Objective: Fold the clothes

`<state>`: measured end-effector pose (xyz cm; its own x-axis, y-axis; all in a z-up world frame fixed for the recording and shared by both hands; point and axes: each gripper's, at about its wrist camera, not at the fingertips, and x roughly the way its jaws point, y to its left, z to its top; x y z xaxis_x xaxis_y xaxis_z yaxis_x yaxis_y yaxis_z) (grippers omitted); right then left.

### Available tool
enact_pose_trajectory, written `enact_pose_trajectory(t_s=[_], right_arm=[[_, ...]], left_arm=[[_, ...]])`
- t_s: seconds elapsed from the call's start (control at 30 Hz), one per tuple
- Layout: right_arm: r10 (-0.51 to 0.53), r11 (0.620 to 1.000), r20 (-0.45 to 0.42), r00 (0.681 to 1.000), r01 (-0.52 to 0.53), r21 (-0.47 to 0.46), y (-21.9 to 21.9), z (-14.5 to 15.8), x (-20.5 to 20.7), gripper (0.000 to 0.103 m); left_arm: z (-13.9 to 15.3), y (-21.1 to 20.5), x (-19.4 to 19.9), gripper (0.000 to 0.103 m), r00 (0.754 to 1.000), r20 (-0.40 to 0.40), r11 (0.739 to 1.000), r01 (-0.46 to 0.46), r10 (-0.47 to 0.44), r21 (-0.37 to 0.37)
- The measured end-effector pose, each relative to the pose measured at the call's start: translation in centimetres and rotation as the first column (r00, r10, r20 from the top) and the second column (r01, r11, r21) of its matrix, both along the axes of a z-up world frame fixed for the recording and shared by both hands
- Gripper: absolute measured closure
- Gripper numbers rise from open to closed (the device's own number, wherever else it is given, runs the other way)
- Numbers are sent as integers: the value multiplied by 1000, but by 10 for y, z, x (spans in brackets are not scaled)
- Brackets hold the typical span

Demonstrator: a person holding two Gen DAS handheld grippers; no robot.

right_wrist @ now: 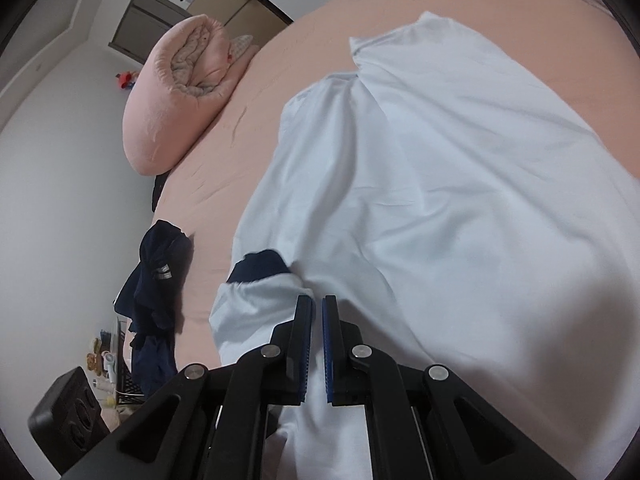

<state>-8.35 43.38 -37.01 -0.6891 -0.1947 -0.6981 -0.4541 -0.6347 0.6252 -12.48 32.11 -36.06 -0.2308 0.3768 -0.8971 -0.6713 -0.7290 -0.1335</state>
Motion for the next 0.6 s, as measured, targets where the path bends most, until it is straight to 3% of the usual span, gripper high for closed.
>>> enact_pose_trajectory(t_s=[0.1, 0.33, 0.4, 0.47, 0.5, 0.6], right_arm=[[9, 1000, 1, 1000, -9, 23, 1, 1, 2, 100], [144, 990, -28, 989, -144, 3, -12, 12, 2, 97], [180, 984, -24, 983, -180, -4, -19, 14, -1, 88], [211, 977, 0, 978, -211, -23, -25, 11, -6, 52], [220, 975, 8, 976, -219, -32, -29, 9, -7, 46], [252, 967, 0, 968, -251, -46, -37, 7, -8, 45]], left_arm=[[-3, 6, -1, 87, 1000, -15, 999, 3, -4, -39], [28, -1, 13, 82, 995, -97, 1000, -2, 3, 16], [31, 1, 16, 72, 993, -121, 1000, 0, 1, 10], [34, -6, 25, 59, 992, -128, 1000, 3, -3, -1], [32, -4, 22, 53, 993, -122, 1000, 4, -5, -4], [29, -7, 19, 50, 993, -115, 1000, -1, -1, -14]])
